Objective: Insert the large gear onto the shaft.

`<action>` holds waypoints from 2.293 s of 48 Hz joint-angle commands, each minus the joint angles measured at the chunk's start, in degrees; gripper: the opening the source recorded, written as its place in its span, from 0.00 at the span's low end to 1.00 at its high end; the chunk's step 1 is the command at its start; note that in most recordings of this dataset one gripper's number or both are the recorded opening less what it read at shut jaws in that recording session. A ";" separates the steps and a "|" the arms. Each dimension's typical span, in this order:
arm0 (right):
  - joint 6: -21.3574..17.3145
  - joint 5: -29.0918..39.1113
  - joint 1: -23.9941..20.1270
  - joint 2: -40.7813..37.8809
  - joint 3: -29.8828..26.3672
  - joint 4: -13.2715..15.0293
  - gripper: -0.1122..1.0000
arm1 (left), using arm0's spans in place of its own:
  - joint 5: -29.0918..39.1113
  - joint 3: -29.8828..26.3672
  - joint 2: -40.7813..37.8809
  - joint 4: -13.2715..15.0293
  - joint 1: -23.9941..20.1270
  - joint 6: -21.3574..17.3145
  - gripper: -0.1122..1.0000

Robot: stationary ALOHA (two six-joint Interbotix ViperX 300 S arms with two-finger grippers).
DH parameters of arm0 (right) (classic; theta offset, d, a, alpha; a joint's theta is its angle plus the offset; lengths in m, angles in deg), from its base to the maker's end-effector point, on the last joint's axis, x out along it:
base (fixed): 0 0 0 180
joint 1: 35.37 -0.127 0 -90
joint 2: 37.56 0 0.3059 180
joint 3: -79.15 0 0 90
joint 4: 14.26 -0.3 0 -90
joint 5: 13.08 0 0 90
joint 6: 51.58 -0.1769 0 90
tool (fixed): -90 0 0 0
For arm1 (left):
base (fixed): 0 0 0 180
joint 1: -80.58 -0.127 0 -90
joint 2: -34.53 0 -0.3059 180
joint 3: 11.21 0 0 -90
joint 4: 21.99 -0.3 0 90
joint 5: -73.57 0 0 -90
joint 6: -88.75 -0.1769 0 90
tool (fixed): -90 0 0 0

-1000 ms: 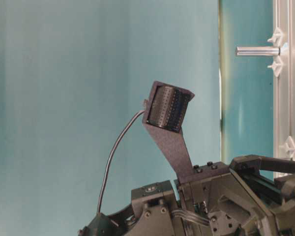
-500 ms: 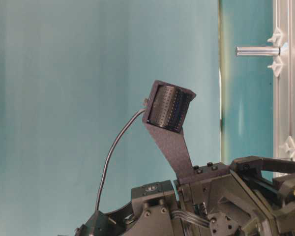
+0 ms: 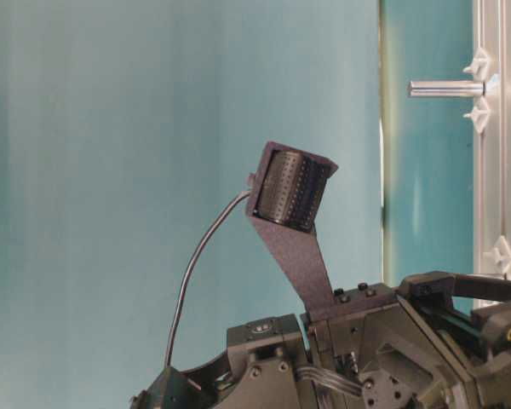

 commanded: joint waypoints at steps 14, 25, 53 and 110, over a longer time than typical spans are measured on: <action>-0.62 -0.62 0.09 -0.35 -0.53 -0.09 0.23 | 5.10 -3.25 3.96 -0.18 -0.35 -0.26 0.79; -0.62 -0.62 0.09 -0.26 -0.35 0.00 0.23 | 8.35 -6.59 5.98 -0.18 -0.35 0.26 0.79; -0.70 -0.70 0.09 0.44 -0.26 0.00 0.23 | 19.69 -19.95 8.09 -0.35 -4.75 -5.36 0.79; -0.70 -0.88 0.62 3.87 0.88 0.09 0.23 | 26.63 -45.18 -9.93 -0.35 -13.54 -18.63 0.79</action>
